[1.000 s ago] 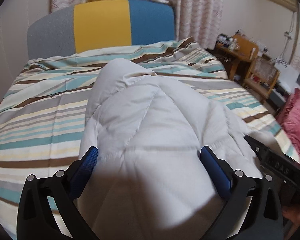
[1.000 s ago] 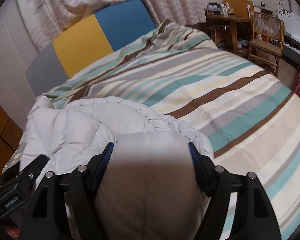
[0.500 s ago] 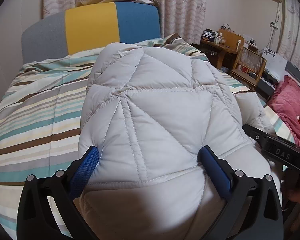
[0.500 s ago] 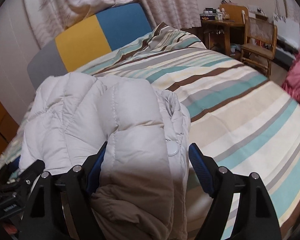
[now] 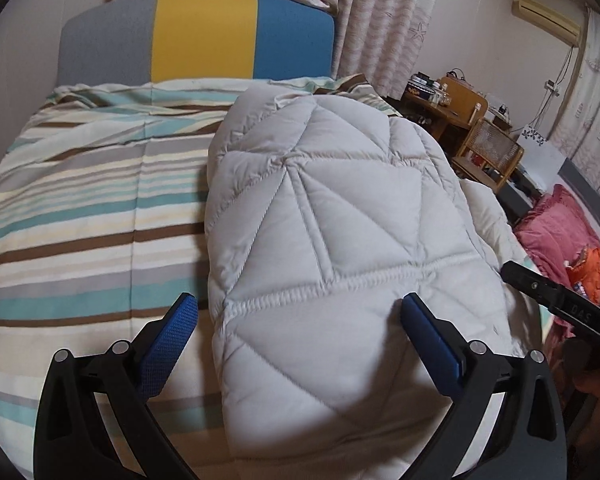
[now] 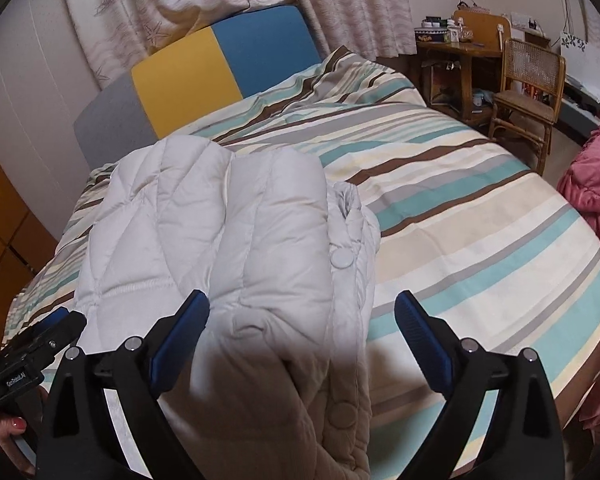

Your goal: Fold large clothes

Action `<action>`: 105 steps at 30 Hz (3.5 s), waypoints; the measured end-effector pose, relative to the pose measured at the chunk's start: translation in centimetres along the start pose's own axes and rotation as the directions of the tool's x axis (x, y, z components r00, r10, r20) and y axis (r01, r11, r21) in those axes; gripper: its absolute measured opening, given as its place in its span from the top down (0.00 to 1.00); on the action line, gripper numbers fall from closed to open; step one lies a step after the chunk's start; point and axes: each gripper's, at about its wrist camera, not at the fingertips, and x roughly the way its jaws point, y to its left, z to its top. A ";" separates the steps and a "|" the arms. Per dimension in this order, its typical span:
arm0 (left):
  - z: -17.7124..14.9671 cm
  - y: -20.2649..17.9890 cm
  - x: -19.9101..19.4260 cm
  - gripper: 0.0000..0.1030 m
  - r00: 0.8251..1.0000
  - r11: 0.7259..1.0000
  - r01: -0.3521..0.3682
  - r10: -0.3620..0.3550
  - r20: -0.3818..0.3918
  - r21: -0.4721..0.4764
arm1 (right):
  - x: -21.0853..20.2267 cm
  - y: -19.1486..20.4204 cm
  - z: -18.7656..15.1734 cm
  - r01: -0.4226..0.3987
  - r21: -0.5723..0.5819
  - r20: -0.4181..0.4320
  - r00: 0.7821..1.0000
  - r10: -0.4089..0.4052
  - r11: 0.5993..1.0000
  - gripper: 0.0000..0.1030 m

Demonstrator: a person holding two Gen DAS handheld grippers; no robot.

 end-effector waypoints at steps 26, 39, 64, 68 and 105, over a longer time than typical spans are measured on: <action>-0.6 -1.1 -0.7 0.54 0.988 0.988 0.143 -0.139 -0.063 0.058 | 4.4 -2.4 -0.3 -0.428 0.217 -0.145 0.875 0.463 0.877 0.47; -0.7 9.7 -10.1 0.61 0.970 0.993 -0.118 0.111 0.218 0.017 | 6.5 14.4 -1.1 -0.631 0.021 -0.144 0.766 0.627 0.775 0.48; -7.2 26.0 -11.0 0.18 0.877 0.860 -0.447 0.476 0.070 -0.247 | 12.0 31.6 -8.8 -0.271 -0.351 -0.131 0.962 0.240 0.896 0.22; -7.2 27.1 -10.6 0.16 0.885 0.855 -0.436 0.463 0.037 -0.280 | 12.9 33.6 -8.4 -0.212 -0.419 -0.119 0.977 0.178 0.883 0.20; -14.4 12.9 -27.3 0.03 0.713 0.711 -0.585 0.680 0.171 -0.389 | -9.3 30.6 -13.7 -0.321 -0.530 -0.027 0.931 0.363 0.785 0.02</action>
